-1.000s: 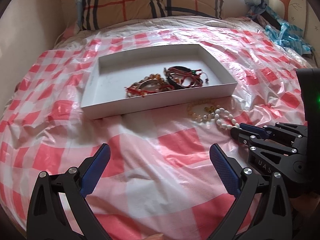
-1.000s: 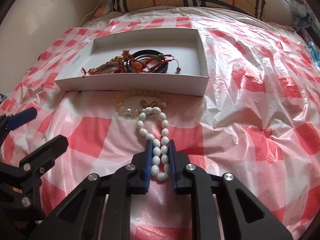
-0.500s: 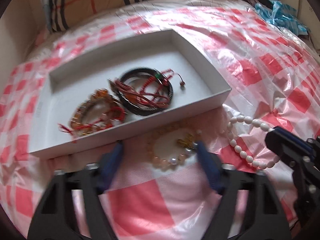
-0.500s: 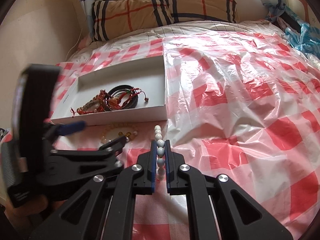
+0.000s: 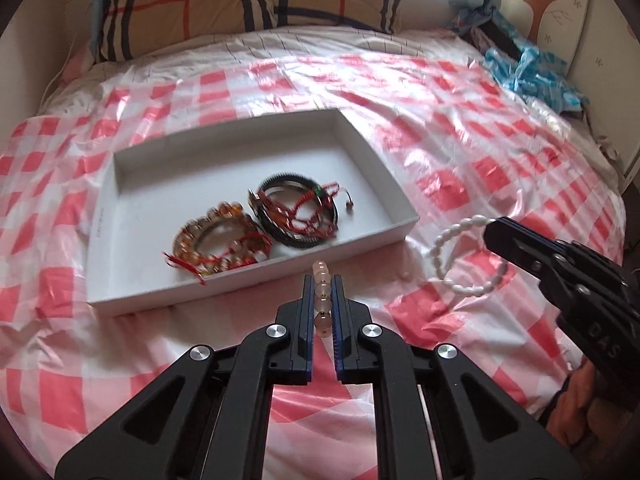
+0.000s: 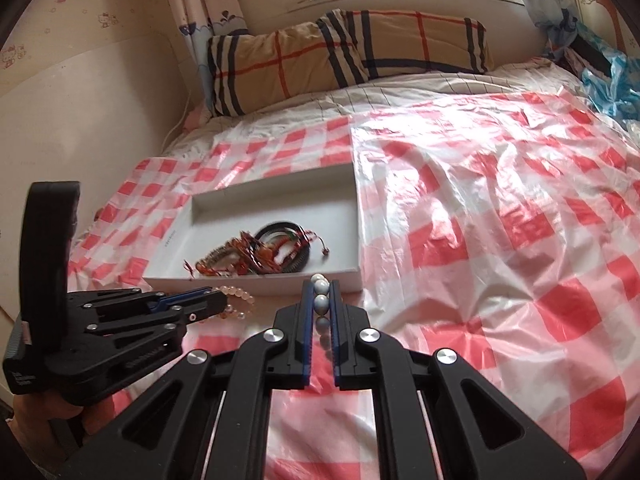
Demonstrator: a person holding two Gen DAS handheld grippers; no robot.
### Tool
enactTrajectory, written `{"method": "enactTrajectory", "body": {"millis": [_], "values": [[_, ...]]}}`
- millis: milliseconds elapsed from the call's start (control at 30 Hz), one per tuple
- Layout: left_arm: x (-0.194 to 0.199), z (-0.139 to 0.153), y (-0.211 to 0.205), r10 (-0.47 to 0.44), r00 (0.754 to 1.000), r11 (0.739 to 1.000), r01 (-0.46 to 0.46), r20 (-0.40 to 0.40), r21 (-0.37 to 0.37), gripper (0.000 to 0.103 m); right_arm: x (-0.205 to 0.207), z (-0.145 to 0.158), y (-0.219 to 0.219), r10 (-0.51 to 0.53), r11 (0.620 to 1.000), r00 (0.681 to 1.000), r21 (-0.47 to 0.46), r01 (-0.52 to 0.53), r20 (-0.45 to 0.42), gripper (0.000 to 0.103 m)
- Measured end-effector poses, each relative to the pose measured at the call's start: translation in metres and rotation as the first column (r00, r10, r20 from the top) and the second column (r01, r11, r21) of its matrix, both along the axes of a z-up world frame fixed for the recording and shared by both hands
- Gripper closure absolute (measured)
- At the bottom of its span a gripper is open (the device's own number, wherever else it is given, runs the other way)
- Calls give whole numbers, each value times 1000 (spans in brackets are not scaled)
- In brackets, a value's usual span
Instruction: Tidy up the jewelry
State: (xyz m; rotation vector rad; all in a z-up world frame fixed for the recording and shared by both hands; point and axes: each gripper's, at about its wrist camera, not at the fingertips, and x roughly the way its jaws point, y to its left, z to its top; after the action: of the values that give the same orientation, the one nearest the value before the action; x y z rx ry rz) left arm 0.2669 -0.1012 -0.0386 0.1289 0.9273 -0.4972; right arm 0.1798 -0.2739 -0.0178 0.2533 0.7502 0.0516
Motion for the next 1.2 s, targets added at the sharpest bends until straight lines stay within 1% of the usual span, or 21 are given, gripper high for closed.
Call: {"method": "enactTrajectory", "body": {"millis": [200, 267, 300, 333, 367, 400, 433, 467, 500, 567, 633, 700, 733, 800, 900, 967, 1000, 1033, 1100, 1167, 1200], "values": [[24, 36, 10, 40, 996, 999, -38, 84, -29, 96, 45, 31, 22, 58, 998, 995, -4, -58, 80, 95], [34, 44, 10, 66, 990, 998, -64, 126, -25, 96, 64, 39, 30, 76, 997, 991, -21, -74, 112, 94], [40, 45, 9, 88, 986, 996, -87, 141, -13, 96, 73, 39, 35, 83, 996, 991, -37, -80, 105, 94], [47, 44, 9, 109, 983, 994, -110, 146, 1, 95, 83, 37, 37, 86, 996, 992, -47, -82, 89, 77], [51, 43, 9, 128, 981, 991, -132, 149, 19, 94, 87, 36, 37, 83, 996, 993, -49, -79, 81, 46], [53, 41, 9, 138, 979, 989, -145, 147, 41, 87, 86, 35, 37, 76, 996, 993, -53, -72, 85, 40], [51, 40, 9, 144, 977, 986, -156, 156, 65, 81, 81, 36, 36, 73, 996, 993, -63, -68, 89, 40], [45, 41, 10, 149, 972, 983, -166, 181, 82, 62, 72, 38, 36, 74, 995, 993, -80, -67, 94, 40], [39, 41, 12, 159, 965, 979, -182, 211, 96, 38, 65, 38, 36, 72, 994, 993, -94, -63, 96, 39], [21, 44, 15, 181, 947, 969, -217, 267, 116, 24, 42, 36, 33, 68, 991, 994, -124, -57, 84, 32], [2, 48, 19, 169, 946, 970, -210, 278, 125, 21, 18, 33, 29, 56, 987, 996, -153, -45, 69, 28], [-17, 52, 22, 169, 942, 968, -214, 291, 133, 14, -9, 30, 26, 43, 986, 998, -162, -34, 54, 23], [-27, 54, 24, 168, 941, 967, -215, 293, 134, 12, -19, 30, 25, 38, 986, 998, -166, -29, 51, 20], [-47, 60, 29, 178, 940, 966, -223, 290, 128, 8, -47, 31, 24, 29, 984, 998, -179, -20, 52, 18], [-76, 69, 38, 196, 942, 968, -230, 273, 98, 8, -84, 36, 23, 8, 983, 998, -181, 4, 67, 14], [-92, 73, 44, 194, 949, 974, -217, 247, 68, 8, -105, 41, 21, -9, 983, 997, -183, 24, 82, 14], [-101, 76, 50, 187, 958, 980, -197, 219, 25, 8, -119, 43, 20, -22, 982, 995, -184, 40, 98, 14], [-111, 78, 54, 185, 960, 982, -188, 211, -6, 8, -128, 45, 19, -30, 982, 993, -185, 50, 111, 13], [-130, 85, 61, 180, 957, 984, -176, 226, -39, 8, -145, 47, 17, -47, 978, 990, -194, 72, 131, 13], [-147, 90, 66, 172, 953, 985, -170, 251, -29, 8, -160, 48, 16, -64, 974, 987, -206, 94, 150, 12], [-157, 94, 68, 172, 946, 984, -175, 276, -15, 8, -167, 49, 15, -71, 972, 984, -210, 105, 162, 11]]}}
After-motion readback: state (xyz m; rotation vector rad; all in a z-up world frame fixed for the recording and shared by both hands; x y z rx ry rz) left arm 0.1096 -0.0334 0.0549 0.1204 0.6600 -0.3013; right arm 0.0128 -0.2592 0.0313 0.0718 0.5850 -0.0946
